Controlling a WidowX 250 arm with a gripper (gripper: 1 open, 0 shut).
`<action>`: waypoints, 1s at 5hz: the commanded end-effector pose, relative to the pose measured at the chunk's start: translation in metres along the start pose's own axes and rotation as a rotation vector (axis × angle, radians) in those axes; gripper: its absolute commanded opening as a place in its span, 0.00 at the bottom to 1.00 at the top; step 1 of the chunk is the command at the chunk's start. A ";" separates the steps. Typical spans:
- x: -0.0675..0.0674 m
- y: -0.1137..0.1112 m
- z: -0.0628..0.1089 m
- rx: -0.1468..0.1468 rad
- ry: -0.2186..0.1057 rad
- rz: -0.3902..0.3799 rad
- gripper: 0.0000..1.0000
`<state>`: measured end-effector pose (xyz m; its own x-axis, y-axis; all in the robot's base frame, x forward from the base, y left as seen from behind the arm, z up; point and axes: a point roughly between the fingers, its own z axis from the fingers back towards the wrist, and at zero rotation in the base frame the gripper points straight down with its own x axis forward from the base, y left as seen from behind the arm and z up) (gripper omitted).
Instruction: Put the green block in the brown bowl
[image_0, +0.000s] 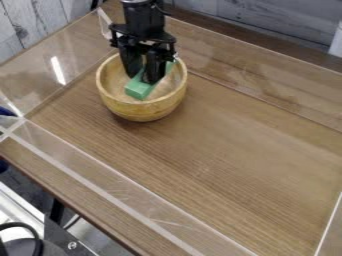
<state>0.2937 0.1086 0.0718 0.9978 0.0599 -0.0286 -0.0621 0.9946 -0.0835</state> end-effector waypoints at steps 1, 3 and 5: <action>0.010 0.003 0.024 0.014 -0.076 0.006 0.00; 0.009 -0.002 0.038 0.009 -0.086 0.010 1.00; 0.008 -0.014 0.068 0.005 -0.130 -0.001 1.00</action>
<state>0.2958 0.0993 0.1171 0.9970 0.0744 0.0218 -0.0718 0.9924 -0.1001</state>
